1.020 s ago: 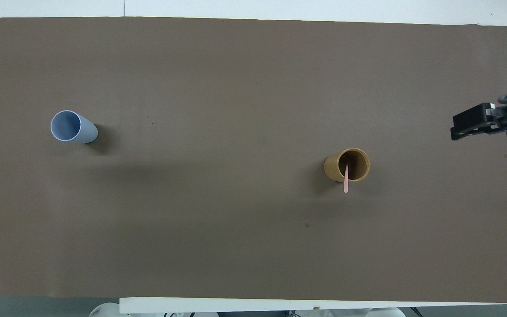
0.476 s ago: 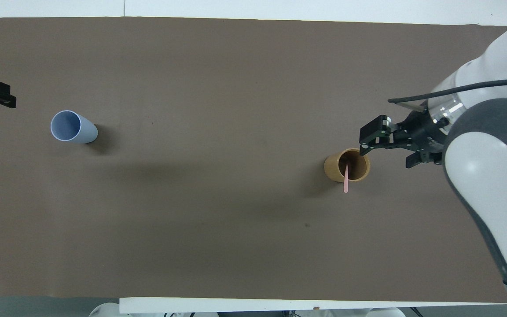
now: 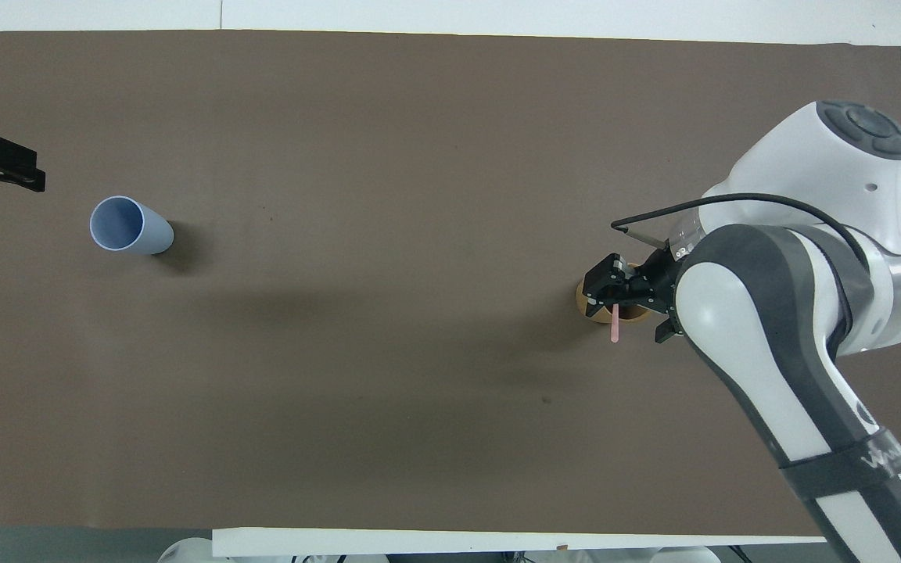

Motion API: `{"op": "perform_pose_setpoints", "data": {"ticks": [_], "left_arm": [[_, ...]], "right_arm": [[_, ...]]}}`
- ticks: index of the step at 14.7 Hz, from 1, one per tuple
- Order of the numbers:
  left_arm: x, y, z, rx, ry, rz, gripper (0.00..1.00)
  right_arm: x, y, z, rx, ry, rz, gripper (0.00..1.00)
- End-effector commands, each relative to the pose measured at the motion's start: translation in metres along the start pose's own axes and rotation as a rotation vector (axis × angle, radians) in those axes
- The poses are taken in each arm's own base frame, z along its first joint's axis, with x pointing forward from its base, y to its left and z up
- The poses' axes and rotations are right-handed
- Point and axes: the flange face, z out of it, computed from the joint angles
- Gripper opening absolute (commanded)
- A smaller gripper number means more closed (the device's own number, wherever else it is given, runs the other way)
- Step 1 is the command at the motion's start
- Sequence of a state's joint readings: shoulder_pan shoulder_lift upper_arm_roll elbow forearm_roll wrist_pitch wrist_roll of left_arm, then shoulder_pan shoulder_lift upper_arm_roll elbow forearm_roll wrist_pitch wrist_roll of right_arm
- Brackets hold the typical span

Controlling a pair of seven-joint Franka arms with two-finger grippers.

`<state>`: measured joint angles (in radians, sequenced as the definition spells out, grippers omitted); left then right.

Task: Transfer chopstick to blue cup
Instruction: 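Lower the right gripper and grasp the pink chopstick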

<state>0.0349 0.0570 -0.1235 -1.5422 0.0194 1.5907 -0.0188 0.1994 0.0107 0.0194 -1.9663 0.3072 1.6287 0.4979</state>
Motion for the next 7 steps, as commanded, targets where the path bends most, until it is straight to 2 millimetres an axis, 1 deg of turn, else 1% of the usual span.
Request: {"op": "perform_pose_setpoints", "data": {"ticks": [1, 2, 3, 4, 5, 7], "left_arm": [[-0.007, -0.003, -0.003, 0.014, -0.002, -0.011, 1.0], [-0.007, -0.003, -0.003, 0.014, -0.002, -0.011, 1.0], [-0.007, -0.004, -0.003, 0.014, -0.002, -0.013, 1.0], [-0.007, -0.006, -0.003, 0.014, -0.002, -0.016, 1.0], [-0.006, -0.005, -0.003, 0.012, 0.001, -0.016, 1.0], [-0.007, -0.004, -0.002, 0.012, -0.004, -0.013, 1.0]], "right_arm": [[-0.01, 0.009, 0.008, 0.023, -0.003, 0.02, 0.98], [-0.009, 0.012, 0.013, 0.022, -0.008, 0.023, 0.95], [-0.008, 0.013, 0.023, 0.015, -0.016, 0.028, 0.91], [-0.007, 0.012, 0.028, 0.017, -0.008, 0.031, 0.85], [-0.008, 0.012, 0.029, 0.015, -0.009, 0.029, 0.81], [-0.007, 0.014, 0.028, 0.016, -0.012, 0.027, 0.78]]}}
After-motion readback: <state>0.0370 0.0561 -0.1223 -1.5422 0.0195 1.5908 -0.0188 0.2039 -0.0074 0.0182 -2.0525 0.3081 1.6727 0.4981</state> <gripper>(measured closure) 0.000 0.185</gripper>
